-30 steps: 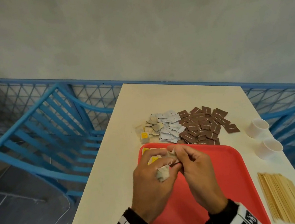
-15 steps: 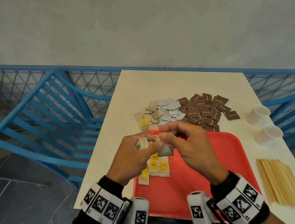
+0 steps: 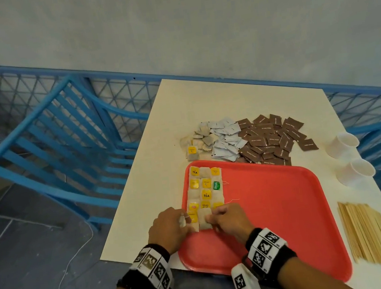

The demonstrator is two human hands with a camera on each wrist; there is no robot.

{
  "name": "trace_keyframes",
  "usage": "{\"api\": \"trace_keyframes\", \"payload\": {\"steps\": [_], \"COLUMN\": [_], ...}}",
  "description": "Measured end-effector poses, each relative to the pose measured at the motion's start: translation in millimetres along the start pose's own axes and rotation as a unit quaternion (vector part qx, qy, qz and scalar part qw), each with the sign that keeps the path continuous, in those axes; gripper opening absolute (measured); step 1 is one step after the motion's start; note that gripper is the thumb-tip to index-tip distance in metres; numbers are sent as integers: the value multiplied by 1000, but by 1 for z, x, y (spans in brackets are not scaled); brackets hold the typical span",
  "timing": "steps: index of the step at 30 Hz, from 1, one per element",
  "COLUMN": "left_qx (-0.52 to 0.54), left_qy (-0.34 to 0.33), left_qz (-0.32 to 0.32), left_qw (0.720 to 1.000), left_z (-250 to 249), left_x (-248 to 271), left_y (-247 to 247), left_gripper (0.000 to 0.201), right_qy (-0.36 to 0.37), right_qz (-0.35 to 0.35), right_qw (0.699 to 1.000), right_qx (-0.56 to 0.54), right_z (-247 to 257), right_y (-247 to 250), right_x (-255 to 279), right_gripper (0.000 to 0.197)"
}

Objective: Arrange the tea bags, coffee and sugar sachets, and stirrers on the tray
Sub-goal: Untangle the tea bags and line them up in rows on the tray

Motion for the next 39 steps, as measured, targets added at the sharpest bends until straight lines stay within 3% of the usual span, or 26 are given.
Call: {"api": "trace_keyframes", "payload": {"steps": [3,8,14,19,21,23,24,25,28,29,30,32,34,39], "left_qx": [-46,-41,-47,-51,-17,90,189,314,598,637,655,664,663,706], "left_qy": [7,7,1,1,-3,-10,3,37,127,148,159,154,118,102], "left_qz": [8,8,2,-1,-2,-11,12,68,271,305,329,358,376,378], "left_qw": [999,999,999,999,1000,996,982,946,744,692,661,639,637,590], "left_z": [8,9,7,4,1,-6,-10,-17,-42,-52,-61,-83,-102,-120], "left_x": [-4,-7,-9,-4,0,6,10,14,26,28,30,38,47,60], "left_y": [-8,-13,-17,-12,-3,13,21,28,41,44,45,46,44,36], "left_gripper": [29,25,37,37,35,26,25,27,29,28,25,17,8,23], "right_qy": [-13,-1,50,78,93,139,167,194,254,266,276,291,289,270], "right_qz": [-5,-4,-20,53,39,8,-3,-9,-7,-2,2,8,-3,-85], "right_qw": [999,987,972,958,959,959,957,955,952,952,952,949,950,954], "right_qx": [30,158,227,272,264,248,237,223,173,153,136,122,119,95], "right_z": [-4,0,6,10,18,36,46,59,93,101,105,108,103,89], "right_y": [-7,-11,-10,-16,-11,4,14,25,59,67,74,81,82,86], "right_x": [-5,-8,-3,0,3,10,14,21,43,51,57,66,71,81], "right_gripper": [29,43,25,10,8,10,10,11,9,8,7,7,6,11]}}
Point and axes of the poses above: each hand's wrist, its own x-axis away from the middle knuckle, its own y-axis out of the back of the hand, z = x × y, the point moved 1 cm from there along -x, towards the middle knuckle, and after that the axes turned 15 degrees about y, right-handed, at the moved point
